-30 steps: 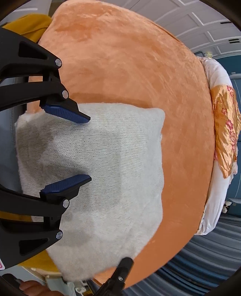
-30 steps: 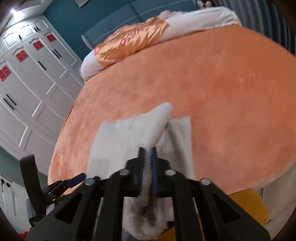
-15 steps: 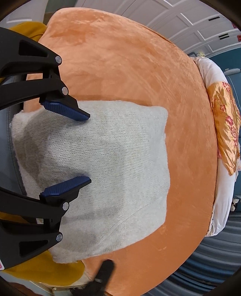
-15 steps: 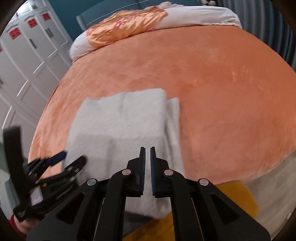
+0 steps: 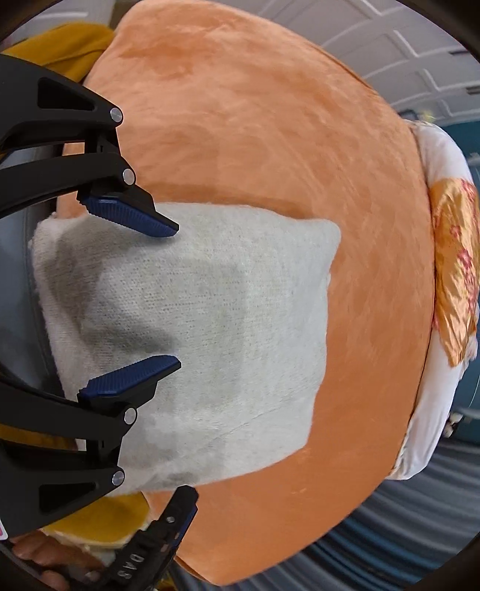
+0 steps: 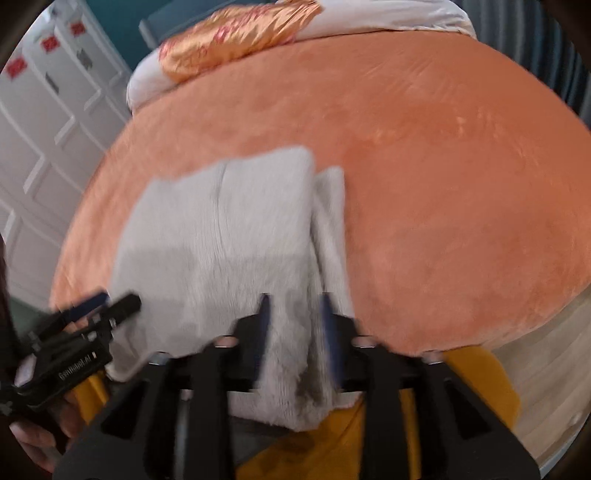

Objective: Fold small clothes

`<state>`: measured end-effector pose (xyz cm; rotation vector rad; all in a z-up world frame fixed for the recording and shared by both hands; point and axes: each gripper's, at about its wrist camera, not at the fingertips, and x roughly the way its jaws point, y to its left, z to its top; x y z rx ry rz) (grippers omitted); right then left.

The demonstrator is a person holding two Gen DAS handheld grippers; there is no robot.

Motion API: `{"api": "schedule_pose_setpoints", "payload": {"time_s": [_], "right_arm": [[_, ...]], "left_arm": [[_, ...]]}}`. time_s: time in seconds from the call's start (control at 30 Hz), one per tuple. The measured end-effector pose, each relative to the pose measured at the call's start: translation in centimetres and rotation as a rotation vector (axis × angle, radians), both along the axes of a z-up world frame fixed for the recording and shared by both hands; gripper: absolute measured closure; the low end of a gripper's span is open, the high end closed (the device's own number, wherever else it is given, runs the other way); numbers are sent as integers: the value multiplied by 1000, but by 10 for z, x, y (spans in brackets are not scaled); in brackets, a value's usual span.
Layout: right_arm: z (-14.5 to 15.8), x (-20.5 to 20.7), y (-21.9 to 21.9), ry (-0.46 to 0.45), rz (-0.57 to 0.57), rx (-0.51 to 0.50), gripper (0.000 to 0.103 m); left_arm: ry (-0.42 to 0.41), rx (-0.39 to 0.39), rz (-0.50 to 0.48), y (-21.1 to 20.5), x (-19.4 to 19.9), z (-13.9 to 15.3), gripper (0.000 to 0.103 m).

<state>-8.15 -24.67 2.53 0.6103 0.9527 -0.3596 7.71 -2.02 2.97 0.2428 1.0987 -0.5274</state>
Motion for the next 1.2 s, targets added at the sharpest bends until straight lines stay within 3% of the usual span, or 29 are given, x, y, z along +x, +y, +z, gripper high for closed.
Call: {"api": "schedule_pose_setpoints", "payload": {"time_s": [0.2, 0.23, 0.27, 0.4, 0.47, 0.53, 0.6, 0.63, 0.67, 0.93, 1.1, 1.2], "right_arm": [[-36, 46, -8, 46, 32, 120, 60], [-38, 50, -8, 46, 35, 113, 73], [-31, 53, -8, 29, 49, 101, 87], [27, 35, -7, -126, 27, -9, 91], [37, 27, -6, -140, 9, -61, 91], [21, 31, -5, -76, 11, -98, 91], [-26, 45, -5, 76, 42, -80, 90], [-46, 48, -4, 108, 47, -72, 89], [-45, 47, -1, 88, 43, -98, 88], [24, 27, 6, -28, 2, -91, 86], [53, 38, 41, -105, 138, -45, 86], [51, 63, 72, -116, 233, -25, 86]], "left_arm": [[-13, -10, 8, 4, -8, 8, 38], [-20, -3, 5, 3, -9, 9, 38], [-22, 1, 3, 3, -9, 10, 38], [-39, 3, 0, 3, -11, 14, 38], [-42, -3, -5, 0, -13, 15, 38], [-40, 0, -10, -2, -14, 12, 37], [-42, 26, -13, -5, -15, 7, 37], [-40, 39, -17, -6, -14, 4, 37], [-37, 53, -17, -7, -14, 1, 37], [-36, 67, 8, -3, -10, -5, 37], [-65, 52, 51, 15, -9, 15, 37], [-103, 32, 116, 42, -2, 33, 36]]}}
